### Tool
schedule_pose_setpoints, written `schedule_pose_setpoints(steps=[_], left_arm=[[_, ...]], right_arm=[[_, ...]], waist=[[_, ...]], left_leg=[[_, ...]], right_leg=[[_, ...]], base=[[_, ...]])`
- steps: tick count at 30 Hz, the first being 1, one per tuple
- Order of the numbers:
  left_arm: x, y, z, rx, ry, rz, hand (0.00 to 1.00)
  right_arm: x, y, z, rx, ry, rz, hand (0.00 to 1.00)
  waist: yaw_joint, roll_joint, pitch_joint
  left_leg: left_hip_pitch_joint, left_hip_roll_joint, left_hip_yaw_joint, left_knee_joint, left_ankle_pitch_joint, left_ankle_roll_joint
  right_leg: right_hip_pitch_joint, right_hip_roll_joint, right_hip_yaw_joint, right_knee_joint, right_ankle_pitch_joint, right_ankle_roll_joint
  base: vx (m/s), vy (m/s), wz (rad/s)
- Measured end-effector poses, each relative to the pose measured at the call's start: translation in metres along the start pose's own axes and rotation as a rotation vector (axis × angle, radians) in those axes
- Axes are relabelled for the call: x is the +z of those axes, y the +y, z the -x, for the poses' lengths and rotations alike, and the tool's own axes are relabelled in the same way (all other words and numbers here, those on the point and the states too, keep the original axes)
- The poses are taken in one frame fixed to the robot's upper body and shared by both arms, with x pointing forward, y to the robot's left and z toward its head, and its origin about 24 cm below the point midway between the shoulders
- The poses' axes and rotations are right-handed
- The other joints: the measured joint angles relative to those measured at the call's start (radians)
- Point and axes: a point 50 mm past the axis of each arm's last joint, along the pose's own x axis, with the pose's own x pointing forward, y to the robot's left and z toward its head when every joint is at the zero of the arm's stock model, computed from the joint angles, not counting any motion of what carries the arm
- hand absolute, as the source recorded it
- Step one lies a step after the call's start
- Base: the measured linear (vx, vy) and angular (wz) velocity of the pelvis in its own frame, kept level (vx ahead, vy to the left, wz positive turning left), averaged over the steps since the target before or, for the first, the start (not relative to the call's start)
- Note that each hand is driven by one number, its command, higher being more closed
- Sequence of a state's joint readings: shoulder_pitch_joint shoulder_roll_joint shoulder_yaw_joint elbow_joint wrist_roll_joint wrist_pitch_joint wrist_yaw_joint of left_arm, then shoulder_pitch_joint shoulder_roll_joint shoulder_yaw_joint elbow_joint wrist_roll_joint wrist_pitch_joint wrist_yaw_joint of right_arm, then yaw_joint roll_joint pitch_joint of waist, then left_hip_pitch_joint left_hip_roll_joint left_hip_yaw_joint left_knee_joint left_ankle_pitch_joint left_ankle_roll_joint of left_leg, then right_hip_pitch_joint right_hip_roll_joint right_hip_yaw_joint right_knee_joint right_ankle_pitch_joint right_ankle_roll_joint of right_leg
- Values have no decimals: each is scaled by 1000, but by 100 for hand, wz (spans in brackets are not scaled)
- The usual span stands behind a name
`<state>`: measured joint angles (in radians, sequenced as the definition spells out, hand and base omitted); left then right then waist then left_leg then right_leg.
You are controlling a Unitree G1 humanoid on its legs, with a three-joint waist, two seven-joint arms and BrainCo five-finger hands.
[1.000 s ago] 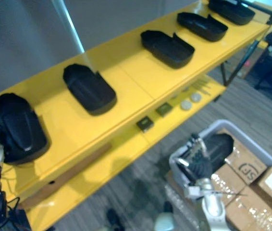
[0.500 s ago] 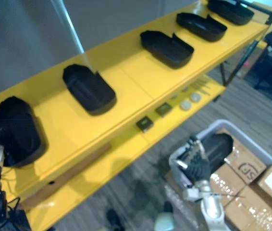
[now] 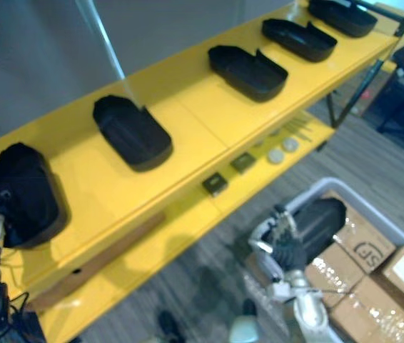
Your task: Walk over and take plastic housings, then place them on the shelf
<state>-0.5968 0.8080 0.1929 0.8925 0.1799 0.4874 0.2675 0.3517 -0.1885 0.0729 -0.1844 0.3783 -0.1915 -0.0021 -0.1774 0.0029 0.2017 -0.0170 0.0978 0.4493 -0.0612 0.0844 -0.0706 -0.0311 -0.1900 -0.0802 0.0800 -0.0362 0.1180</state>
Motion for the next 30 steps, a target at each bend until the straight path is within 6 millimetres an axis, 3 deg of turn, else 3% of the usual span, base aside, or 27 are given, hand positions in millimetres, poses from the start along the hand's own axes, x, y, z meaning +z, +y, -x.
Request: schedule_pose_setpoints(steps=[5,9,14,19,21,23,26,30], left_arm=[[16,12,0,116,-53,188,0],[60,44,9,306,-259,386,0],[131,94,52,516,-652,602,0],[158,115,100,594,-943,753,0],[152,116,121,580,-1038,853,0],[136,103,132,520,-1056,936,0],[85,72,145,387,-984,1030,0],[29,48,165,242,-893,1032,0]], right_arm=[[-2,1,0,2,6,-2,0],[-7,8,3,26,13,-18,0],[-11,9,7,22,4,-28,0],[-10,19,6,34,-27,-60,0],[-12,21,7,24,-21,-69,0],[-13,23,7,6,-18,-80,0],[-14,24,9,-10,-14,-84,0],[-15,23,13,-37,-9,-80,0]], waist=[[6,-4,-2],[7,-11,-6],[9,-18,-12],[19,-19,-25],[32,-16,-46],[33,-10,-72],[59,-2,-111],[87,-3,-114]], left_leg=[[0,0,-2,-1,3,1],[1,-2,-7,-16,14,2],[2,-3,-31,-18,19,2],[4,-3,-55,-20,25,3],[4,-4,-59,-20,25,3],[4,-5,-80,-21,27,3],[2,-5,-101,-26,33,2],[2,-6,-128,-28,41,3]], right_leg=[[1,0,-2,0,0,0],[0,1,-4,1,0,0],[18,1,-31,-3,0,0],[37,2,-59,-6,0,0],[41,2,-65,-10,0,0],[60,1,-90,-20,-1,0],[76,3,-115,-34,-3,-4],[93,3,-143,-39,-17,-8]], base=[[0,0,0],[0,0,2],[1,2,11],[-1,10,15],[0,18,12],[11,9,26],[-16,4,19],[-41,9,20]])
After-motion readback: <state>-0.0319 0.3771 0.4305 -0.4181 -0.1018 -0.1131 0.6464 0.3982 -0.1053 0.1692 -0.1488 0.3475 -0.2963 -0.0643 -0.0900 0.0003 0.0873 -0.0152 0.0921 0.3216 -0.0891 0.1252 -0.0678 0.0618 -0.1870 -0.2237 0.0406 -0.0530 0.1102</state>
